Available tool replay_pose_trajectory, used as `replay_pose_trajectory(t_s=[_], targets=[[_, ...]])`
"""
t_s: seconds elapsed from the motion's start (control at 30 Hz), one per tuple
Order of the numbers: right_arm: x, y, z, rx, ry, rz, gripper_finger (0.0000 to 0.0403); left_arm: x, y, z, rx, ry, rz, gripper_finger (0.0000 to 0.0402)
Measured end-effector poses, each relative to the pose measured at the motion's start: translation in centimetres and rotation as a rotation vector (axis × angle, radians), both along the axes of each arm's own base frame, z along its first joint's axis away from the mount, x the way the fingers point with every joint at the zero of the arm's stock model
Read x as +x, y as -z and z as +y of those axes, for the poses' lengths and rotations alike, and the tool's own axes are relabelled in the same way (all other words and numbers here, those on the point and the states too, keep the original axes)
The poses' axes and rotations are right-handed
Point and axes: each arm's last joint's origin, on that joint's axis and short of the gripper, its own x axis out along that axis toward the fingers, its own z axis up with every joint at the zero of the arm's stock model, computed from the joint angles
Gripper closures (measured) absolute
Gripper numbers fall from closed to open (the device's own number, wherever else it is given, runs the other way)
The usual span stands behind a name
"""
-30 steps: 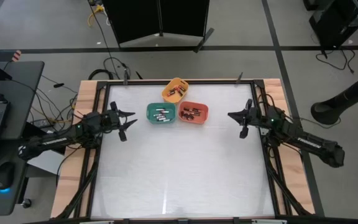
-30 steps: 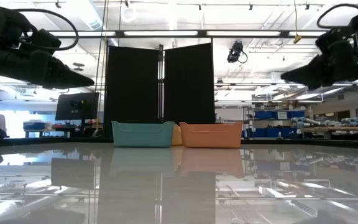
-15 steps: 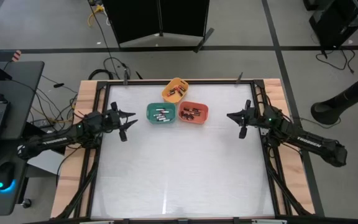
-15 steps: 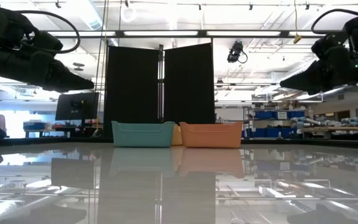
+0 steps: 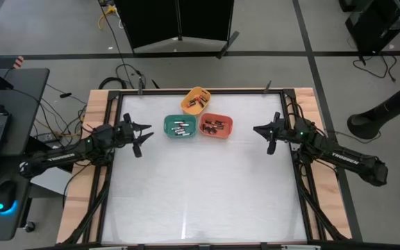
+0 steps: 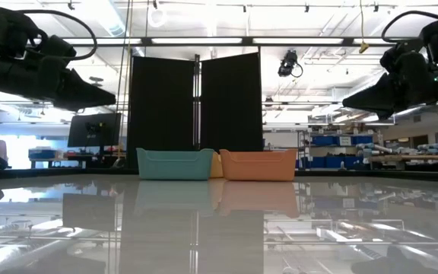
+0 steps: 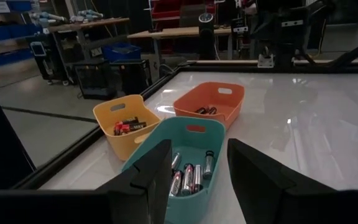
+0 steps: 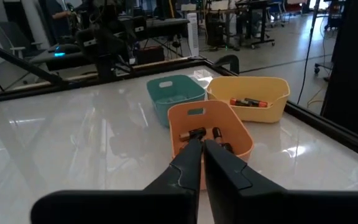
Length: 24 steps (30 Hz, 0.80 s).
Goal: Sort batteries
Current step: Return to Home Position
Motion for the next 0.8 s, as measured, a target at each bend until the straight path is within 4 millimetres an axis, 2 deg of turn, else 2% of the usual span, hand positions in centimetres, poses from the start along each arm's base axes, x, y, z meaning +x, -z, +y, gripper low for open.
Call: replay_pose_trajectory(t_s=[0.8], targets=[[0.00, -0.01, 0.00, 0.000, 0.000, 0.000, 0.0371, 0.00, -0.03, 0.00, 0.001, 0.000, -0.003, 0.0239]])
